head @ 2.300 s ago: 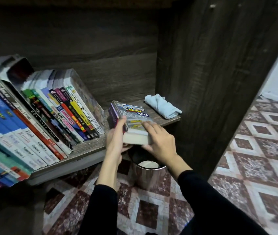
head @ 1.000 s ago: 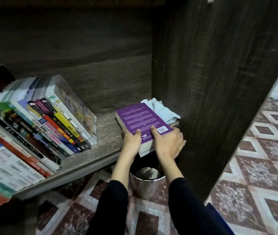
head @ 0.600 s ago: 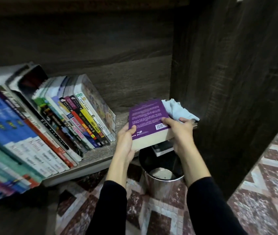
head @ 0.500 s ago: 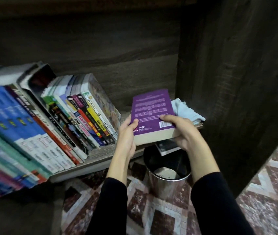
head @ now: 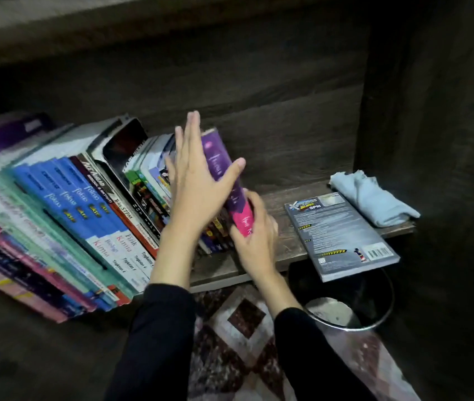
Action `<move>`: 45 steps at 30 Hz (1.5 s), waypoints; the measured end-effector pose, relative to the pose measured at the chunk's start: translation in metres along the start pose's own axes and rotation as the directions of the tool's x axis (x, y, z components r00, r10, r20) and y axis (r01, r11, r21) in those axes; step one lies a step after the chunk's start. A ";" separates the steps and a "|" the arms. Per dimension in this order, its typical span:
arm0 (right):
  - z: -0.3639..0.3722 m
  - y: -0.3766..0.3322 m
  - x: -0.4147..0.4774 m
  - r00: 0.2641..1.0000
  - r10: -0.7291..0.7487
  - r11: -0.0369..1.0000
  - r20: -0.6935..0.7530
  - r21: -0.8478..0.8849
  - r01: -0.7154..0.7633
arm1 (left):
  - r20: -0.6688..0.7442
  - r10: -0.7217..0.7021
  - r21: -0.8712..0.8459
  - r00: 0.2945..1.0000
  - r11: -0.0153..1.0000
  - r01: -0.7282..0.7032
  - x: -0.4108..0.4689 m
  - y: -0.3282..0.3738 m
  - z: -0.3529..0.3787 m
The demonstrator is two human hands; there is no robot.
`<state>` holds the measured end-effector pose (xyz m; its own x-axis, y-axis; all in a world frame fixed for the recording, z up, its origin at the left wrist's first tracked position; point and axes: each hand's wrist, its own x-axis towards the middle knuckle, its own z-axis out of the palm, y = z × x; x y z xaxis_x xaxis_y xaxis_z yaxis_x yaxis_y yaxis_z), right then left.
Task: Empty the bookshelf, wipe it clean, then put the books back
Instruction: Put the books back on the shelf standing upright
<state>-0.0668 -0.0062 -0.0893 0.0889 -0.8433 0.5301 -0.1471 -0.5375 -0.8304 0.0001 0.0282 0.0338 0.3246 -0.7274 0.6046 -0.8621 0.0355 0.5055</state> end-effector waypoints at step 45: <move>-0.113 0.013 0.041 0.990 0.095 0.900 0.099 -0.433 -0.043 | 0.029 -0.066 0.158 0.997 0.986 0.060 -0.054 0.025 0.057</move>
<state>-0.1761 -0.0472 -0.0591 0.1719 -0.8869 0.4287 -0.5631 -0.4456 -0.6960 -0.0611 0.0288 -0.0214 0.3690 -0.7477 0.5521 -0.8917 -0.1172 0.4373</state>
